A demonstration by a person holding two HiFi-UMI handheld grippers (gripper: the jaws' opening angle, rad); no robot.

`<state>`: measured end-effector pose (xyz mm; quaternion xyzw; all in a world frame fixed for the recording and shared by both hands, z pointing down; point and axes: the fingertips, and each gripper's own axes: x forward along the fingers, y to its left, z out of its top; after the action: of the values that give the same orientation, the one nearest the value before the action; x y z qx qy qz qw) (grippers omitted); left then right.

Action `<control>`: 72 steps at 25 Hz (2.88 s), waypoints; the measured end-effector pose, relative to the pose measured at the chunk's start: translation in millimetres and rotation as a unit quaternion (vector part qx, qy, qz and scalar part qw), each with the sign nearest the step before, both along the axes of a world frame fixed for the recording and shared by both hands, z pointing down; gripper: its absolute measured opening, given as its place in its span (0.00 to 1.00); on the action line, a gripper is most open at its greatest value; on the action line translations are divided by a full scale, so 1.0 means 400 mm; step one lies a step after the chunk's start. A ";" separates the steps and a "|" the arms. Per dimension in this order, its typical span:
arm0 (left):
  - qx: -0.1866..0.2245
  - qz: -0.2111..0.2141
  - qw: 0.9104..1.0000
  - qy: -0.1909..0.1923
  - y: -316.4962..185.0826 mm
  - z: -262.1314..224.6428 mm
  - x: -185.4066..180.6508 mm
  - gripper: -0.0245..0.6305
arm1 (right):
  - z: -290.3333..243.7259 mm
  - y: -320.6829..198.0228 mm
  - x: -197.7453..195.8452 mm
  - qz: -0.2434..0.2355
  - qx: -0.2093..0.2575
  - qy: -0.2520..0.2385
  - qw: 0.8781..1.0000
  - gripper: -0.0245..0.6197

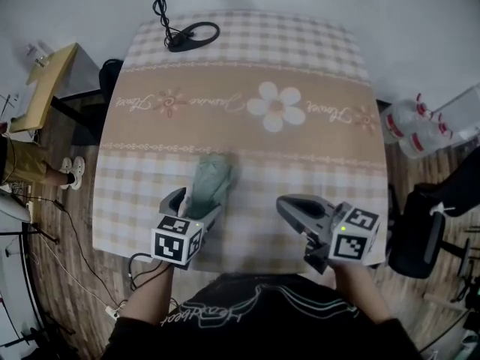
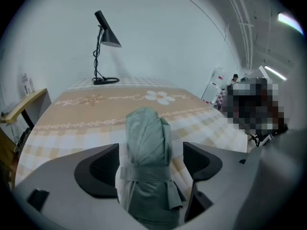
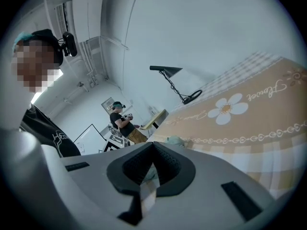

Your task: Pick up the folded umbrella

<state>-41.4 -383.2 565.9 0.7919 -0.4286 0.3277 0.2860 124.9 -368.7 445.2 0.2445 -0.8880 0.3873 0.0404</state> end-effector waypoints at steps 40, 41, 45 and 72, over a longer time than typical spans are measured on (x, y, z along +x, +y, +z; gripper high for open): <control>-0.059 -0.001 0.993 -0.101 0.009 0.143 0.013 0.46 | 0.188 -0.026 0.014 -0.086 -0.086 -0.013 0.993 0.06; -0.056 0.000 0.993 -0.102 0.008 0.142 0.014 0.45 | 0.190 -0.024 0.004 -0.090 -0.086 -0.013 0.992 0.06; -0.046 0.006 0.993 -0.108 0.008 0.139 0.023 0.44 | 0.203 -0.006 -0.027 -0.102 -0.093 -0.014 0.990 0.06; -0.043 -0.038 0.998 0.024 0.044 0.005 0.015 0.42 | 0.103 0.151 -0.028 -0.024 -0.053 -0.004 0.998 0.05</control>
<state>-35.6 -365.8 568.1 0.7692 -0.4372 0.3161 0.3425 113.7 -308.3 486.5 0.2189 -0.8723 0.4333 0.0592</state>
